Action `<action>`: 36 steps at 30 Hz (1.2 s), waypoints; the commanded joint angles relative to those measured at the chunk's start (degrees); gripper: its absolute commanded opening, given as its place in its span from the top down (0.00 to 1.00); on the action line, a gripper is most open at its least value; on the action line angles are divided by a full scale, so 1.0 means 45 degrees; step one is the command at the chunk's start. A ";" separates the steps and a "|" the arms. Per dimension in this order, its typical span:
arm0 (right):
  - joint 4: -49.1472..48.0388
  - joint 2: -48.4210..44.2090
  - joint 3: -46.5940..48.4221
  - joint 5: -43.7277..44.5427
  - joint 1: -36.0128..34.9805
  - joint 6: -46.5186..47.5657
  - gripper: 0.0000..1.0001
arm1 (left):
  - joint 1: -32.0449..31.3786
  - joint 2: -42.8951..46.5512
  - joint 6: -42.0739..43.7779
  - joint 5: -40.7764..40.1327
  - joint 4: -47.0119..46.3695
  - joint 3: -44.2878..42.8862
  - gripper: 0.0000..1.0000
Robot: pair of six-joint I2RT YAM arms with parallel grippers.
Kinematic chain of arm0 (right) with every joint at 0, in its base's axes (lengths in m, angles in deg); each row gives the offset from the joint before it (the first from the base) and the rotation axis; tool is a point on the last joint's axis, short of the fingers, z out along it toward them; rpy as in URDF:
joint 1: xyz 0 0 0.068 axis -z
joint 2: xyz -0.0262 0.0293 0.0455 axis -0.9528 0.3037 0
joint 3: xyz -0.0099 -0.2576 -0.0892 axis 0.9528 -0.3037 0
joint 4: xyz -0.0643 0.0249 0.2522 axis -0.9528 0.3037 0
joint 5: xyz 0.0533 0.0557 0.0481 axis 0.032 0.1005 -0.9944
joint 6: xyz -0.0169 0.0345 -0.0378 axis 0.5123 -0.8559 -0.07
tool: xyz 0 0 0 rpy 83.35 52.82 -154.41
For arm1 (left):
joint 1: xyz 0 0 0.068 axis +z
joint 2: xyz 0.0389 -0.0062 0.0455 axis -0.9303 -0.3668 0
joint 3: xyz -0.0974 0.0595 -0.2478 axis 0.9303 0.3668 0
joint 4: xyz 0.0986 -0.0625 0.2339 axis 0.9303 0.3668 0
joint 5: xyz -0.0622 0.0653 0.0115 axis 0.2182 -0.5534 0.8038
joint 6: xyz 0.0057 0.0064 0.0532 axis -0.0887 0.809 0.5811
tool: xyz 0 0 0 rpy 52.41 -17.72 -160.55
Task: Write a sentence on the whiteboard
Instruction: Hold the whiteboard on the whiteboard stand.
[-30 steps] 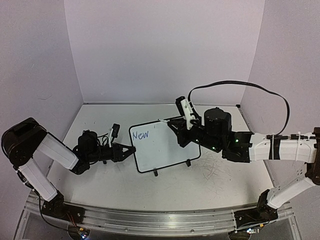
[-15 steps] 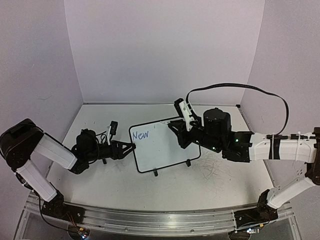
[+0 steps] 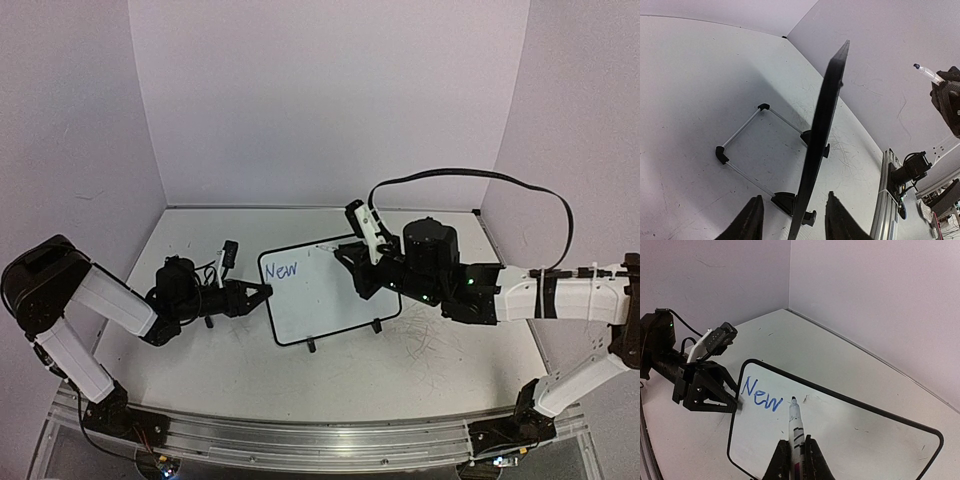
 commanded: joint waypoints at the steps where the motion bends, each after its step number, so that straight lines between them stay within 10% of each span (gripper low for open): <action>1: -0.0237 0.0310 0.0591 -0.0270 0.0076 0.0134 1.00 | -0.0060 -0.0184 0.0380 0.0236 -0.0122 -0.0517 0.65; 15: -0.0237 0.0744 0.0741 -0.0314 0.0067 0.0230 1.00 | -0.0191 -0.0394 0.0946 0.0262 -0.0119 -0.0506 0.91; 36: -0.1563 0.0816 0.0082 0.0062 0.0203 0.0662 1.00 | -0.0440 -0.0450 0.1285 0.0035 -0.0070 -0.0372 1.00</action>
